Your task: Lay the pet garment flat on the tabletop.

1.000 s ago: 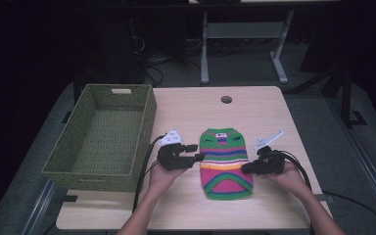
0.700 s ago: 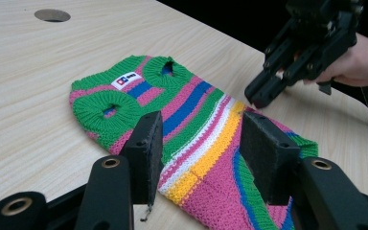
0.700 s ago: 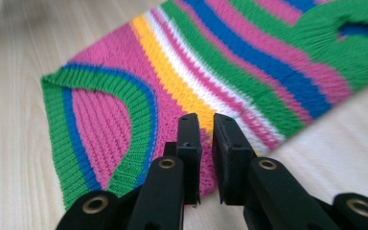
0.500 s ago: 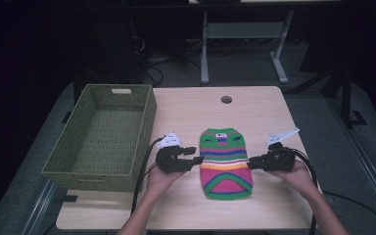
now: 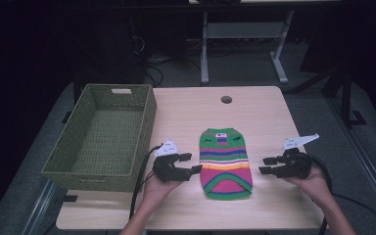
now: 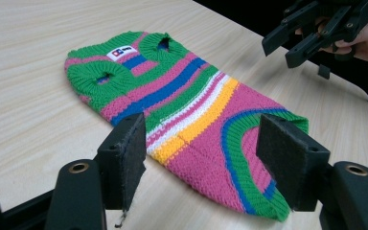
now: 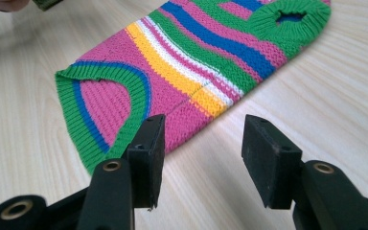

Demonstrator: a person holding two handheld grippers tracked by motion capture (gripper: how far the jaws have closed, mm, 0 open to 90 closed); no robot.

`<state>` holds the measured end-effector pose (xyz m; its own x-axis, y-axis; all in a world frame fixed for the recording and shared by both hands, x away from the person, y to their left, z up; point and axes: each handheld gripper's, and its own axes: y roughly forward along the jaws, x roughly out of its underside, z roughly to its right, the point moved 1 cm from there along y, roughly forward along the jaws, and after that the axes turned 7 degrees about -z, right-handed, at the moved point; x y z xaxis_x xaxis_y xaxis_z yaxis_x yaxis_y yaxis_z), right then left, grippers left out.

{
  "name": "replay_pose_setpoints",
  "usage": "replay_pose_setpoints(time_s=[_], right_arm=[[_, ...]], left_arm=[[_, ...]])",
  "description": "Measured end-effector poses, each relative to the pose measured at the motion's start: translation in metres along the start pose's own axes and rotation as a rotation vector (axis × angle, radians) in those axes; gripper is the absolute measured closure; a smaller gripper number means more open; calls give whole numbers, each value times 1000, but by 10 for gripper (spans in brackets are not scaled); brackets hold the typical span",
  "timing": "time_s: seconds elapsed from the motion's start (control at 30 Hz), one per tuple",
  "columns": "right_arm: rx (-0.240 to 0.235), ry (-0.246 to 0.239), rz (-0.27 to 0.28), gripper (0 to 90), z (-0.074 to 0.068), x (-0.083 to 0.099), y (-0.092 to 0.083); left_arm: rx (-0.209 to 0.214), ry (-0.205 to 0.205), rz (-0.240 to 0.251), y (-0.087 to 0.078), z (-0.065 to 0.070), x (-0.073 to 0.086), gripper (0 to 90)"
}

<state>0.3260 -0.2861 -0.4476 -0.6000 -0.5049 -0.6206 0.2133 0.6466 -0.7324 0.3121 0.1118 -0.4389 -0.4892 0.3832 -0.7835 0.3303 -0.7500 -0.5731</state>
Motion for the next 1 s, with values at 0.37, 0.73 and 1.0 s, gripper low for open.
replay_pose_setpoints(time_s=[0.37,0.73,1.0], right_arm=[[17,35,5,423,3,25,-12],[31,66,16,377,1,44,-17],[45,66,30,348,-2,54,-21]], left_arm=[[-13,5,-50,-7,7,17,291],[-25,10,-74,-13,11,29,269],[-34,21,-83,-19,15,40,266]])
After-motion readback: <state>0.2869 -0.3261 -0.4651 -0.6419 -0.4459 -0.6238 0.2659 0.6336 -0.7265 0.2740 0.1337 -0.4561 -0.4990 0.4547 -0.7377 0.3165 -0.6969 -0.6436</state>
